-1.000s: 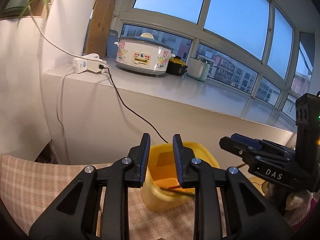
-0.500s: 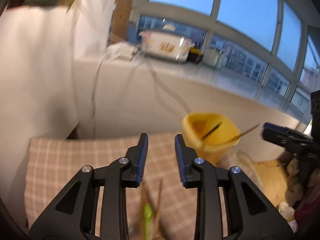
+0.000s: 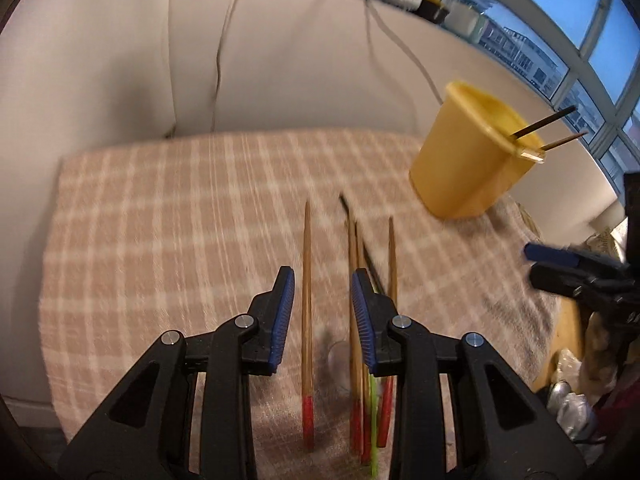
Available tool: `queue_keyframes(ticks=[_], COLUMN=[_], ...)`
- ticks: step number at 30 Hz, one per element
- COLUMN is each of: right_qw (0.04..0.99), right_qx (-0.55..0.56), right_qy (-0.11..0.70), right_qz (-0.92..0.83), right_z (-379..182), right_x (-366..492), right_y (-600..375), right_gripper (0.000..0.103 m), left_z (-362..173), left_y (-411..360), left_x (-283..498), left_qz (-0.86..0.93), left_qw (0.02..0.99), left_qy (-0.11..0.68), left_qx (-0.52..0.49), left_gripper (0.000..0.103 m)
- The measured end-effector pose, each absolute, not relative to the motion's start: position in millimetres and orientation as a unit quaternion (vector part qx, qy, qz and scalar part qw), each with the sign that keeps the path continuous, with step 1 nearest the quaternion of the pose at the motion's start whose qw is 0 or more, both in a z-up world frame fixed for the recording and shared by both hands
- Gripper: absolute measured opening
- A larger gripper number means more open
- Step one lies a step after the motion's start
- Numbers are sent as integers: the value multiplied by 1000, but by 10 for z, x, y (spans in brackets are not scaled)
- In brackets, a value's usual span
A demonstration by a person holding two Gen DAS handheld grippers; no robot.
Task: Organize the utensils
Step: 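Move both tools back down to the remaining chopsticks, then close left tool on a wooden chopstick while right tool grasps another wooden chopstick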
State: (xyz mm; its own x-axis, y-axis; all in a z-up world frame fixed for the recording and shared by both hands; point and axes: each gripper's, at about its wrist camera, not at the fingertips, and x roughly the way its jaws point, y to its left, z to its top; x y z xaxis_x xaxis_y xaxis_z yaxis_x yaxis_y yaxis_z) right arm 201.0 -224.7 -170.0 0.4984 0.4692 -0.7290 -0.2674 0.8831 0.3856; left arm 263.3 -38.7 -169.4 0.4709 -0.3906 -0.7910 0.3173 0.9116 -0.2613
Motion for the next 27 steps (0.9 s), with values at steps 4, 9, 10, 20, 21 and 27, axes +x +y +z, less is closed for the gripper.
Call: queue_keyframes(ticks=[4, 9, 10, 20, 21, 27], right_qw=[831, 808, 803, 777, 777, 773], right_qx=[151, 206, 219, 281, 281, 286], right_qy=[491, 515, 519, 534, 535, 542], right_qz=[213, 197, 194, 179, 178, 166], right_z=[-2021, -2301, -2348, -2545, -2536, -2597], right_x=[2103, 2249, 2285, 2534, 2563, 2698], right_y=[-2106, -2041, -2040, -1989, -1985, -1900], right_gripper=[45, 35, 35, 28, 27, 24], left_z=[-1896, -2038, -2055, -2204, -2229, -2327], left_y=[-372, -435, -454, -653, -681, -795], left_x=[2717, 2761, 2772, 2948, 2965, 3054], left_qz=[-214, -221, -222, -218, -218, -212], left_qw=[837, 824, 822, 809, 808, 806], left_qy=[501, 520, 523, 545, 547, 553], left_qx=[-55, -48, -47, -23, -21, -14], left_gripper=[29, 25, 24, 19, 19, 18])
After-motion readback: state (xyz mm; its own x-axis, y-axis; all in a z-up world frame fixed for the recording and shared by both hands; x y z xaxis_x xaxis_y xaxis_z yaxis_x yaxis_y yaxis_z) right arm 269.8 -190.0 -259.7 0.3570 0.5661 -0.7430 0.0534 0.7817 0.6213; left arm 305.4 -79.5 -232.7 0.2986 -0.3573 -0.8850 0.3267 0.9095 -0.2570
